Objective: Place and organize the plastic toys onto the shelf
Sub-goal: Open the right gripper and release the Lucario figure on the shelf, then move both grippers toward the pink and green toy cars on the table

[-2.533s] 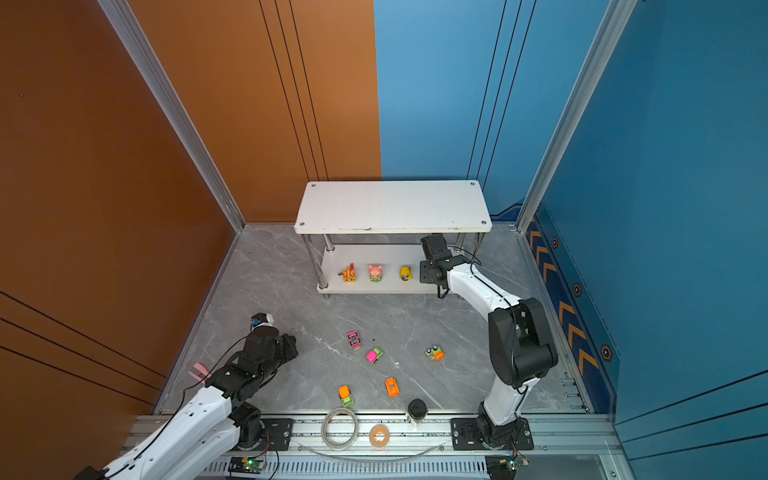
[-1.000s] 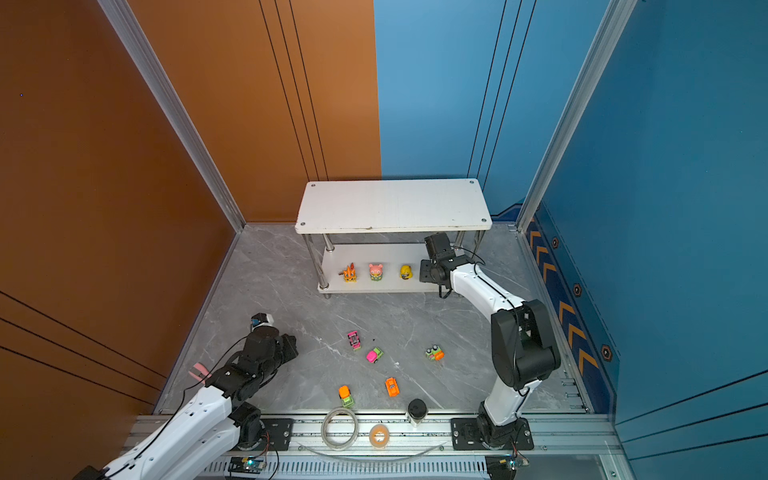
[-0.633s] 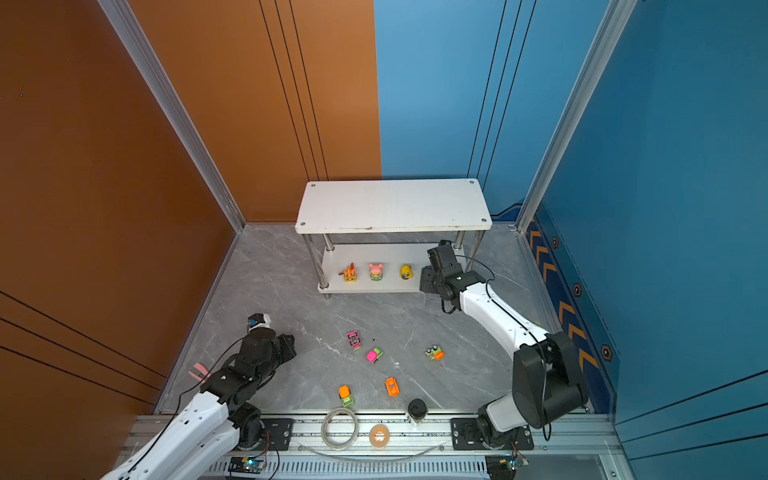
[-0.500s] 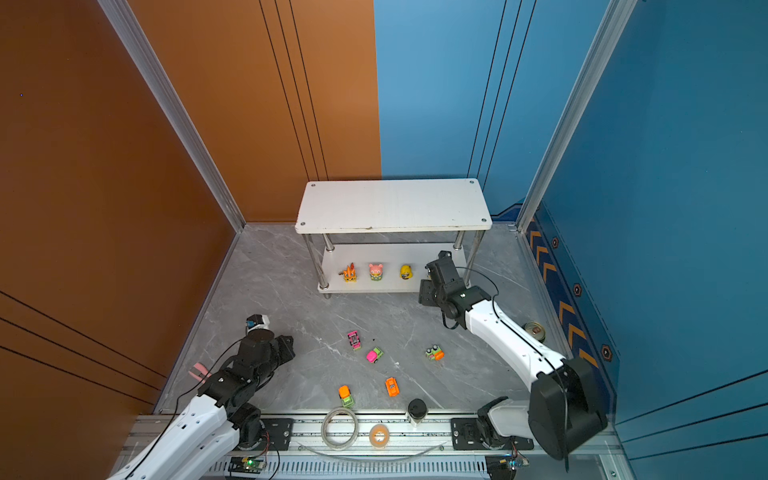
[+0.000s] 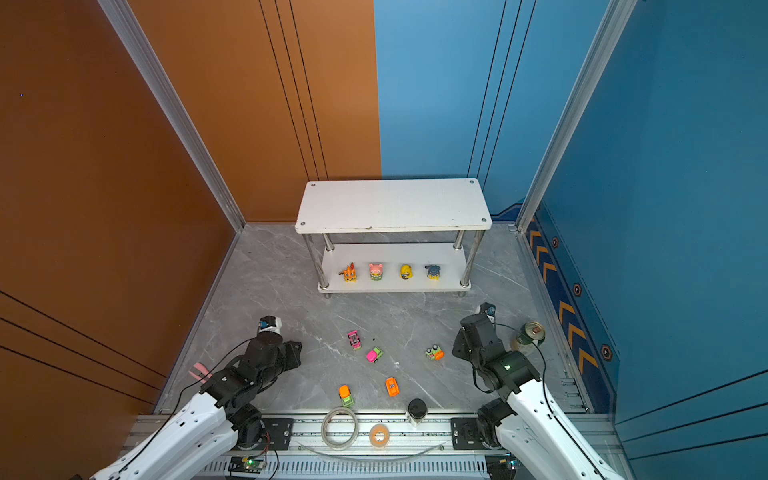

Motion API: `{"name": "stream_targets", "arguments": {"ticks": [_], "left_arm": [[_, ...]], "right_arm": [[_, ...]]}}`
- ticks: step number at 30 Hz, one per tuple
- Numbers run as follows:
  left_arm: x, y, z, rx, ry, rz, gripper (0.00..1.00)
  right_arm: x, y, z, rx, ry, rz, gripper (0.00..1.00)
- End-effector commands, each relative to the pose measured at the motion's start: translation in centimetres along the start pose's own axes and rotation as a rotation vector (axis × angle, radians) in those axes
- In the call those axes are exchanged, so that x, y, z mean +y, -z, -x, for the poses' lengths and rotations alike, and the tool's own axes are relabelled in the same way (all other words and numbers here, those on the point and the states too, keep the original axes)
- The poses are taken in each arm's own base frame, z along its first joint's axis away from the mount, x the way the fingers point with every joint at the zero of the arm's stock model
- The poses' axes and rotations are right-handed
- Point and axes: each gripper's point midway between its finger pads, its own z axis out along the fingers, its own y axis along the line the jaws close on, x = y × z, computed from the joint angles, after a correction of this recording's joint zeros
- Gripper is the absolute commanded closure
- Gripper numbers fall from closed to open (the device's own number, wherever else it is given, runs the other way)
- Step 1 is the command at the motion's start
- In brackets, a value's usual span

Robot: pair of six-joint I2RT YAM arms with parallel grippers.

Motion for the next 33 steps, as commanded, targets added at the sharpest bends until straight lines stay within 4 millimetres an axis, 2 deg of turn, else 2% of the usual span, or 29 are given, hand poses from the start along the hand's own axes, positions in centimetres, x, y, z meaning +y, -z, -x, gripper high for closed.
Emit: {"name": "stream_targets", "arguments": {"ticks": [1,5,9,14,16,21,24,28,31,33], "left_arm": [[-2.3,0.1,0.1,-0.026,-0.053,-0.060,0.63],[-4.3,-0.1,-1.4,-0.013,-0.121,-0.105,0.56],[-6.7,-0.3,-1.6,-0.035,-0.160,-0.158,0.55],[-9.0,-1.1,-1.7,-0.025,-0.211,-0.182,0.58],[-10.3,-1.5,-1.6,-0.019,-0.240,-0.195,0.58],[-12.4,-2.6,-1.5,-0.011,-0.258,-0.210,0.58],[-13.1,-2.9,-1.3,-0.011,-0.253,-0.218,0.60],[-13.0,-2.9,-1.1,-0.012,-0.248,-0.207,0.62],[-12.1,-2.7,-0.7,-0.021,-0.231,-0.182,0.63],[-11.7,-2.4,-0.5,-0.028,-0.228,-0.183,0.64]], "right_arm": [[1.3,-1.5,-2.1,0.114,-0.016,0.055,0.59],[2.3,-3.1,-2.9,0.156,0.033,0.049,0.57],[4.1,-4.3,-2.6,0.154,0.069,0.069,0.58],[8.2,-4.1,-1.9,0.090,0.244,0.072,0.66],[10.6,-3.7,-2.7,0.082,0.330,0.102,0.69],[16.2,-2.7,-4.0,0.057,0.504,0.176,0.68],[18.7,-2.2,-4.8,0.058,0.623,0.176,0.67],[21.4,-2.7,-6.8,0.108,0.703,0.204,0.72],[22.8,-3.1,-8.1,0.159,0.724,0.221,0.70],[23.0,-3.4,-8.6,0.181,0.747,0.196,0.68]]}}
